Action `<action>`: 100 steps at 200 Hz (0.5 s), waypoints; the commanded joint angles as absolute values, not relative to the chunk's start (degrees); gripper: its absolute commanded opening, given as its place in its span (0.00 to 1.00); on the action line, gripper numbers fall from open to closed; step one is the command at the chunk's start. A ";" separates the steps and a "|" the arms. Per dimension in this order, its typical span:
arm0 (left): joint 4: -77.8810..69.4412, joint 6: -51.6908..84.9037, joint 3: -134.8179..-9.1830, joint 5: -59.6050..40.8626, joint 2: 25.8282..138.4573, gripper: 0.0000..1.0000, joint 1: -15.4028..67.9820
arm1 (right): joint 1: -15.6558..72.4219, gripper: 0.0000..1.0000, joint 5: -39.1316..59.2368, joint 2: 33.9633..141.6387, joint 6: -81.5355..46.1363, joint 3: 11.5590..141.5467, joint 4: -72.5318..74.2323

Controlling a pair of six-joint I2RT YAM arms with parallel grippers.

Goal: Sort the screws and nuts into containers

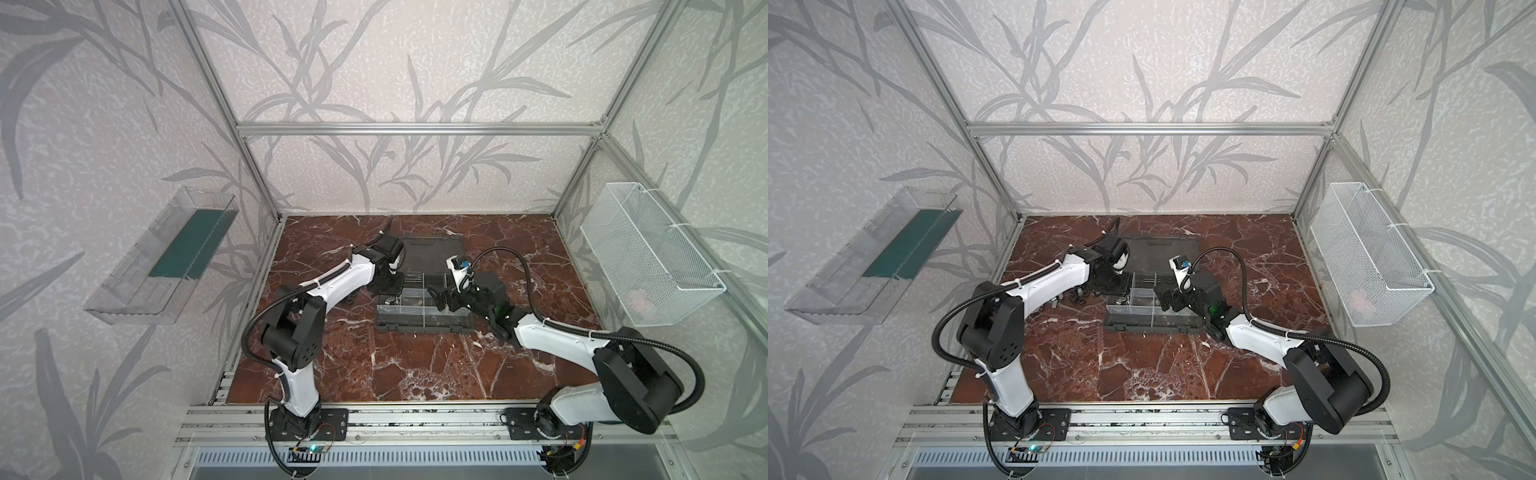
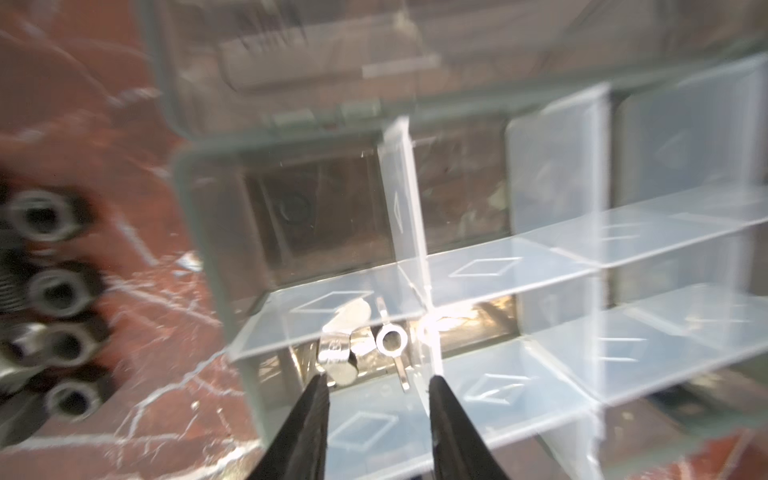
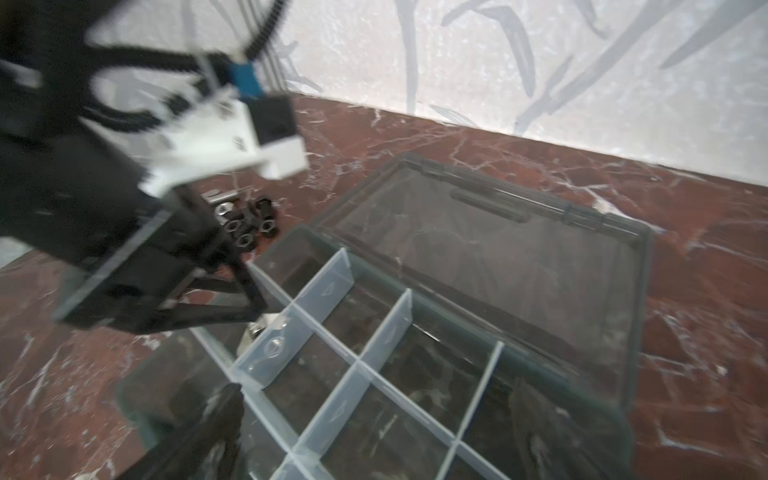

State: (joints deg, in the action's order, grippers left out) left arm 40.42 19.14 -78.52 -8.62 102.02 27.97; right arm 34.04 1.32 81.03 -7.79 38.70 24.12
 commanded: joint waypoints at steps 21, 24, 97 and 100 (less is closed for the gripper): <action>35.08 20.10 -74.48 -8.36 88.24 0.53 27.07 | 29.58 0.99 -8.40 78.52 -11.82 45.18 0.41; 34.25 19.98 -73.91 -8.81 87.25 0.55 27.08 | 29.28 0.99 -8.28 78.33 -12.10 45.11 -0.36; 24.51 23.06 -67.15 -13.02 78.04 0.89 27.00 | 24.65 0.76 -4.04 83.25 -14.65 43.69 -3.87; 24.51 23.17 -67.15 -13.21 78.05 0.90 27.06 | 24.69 0.76 -3.80 83.67 -14.79 43.81 -3.87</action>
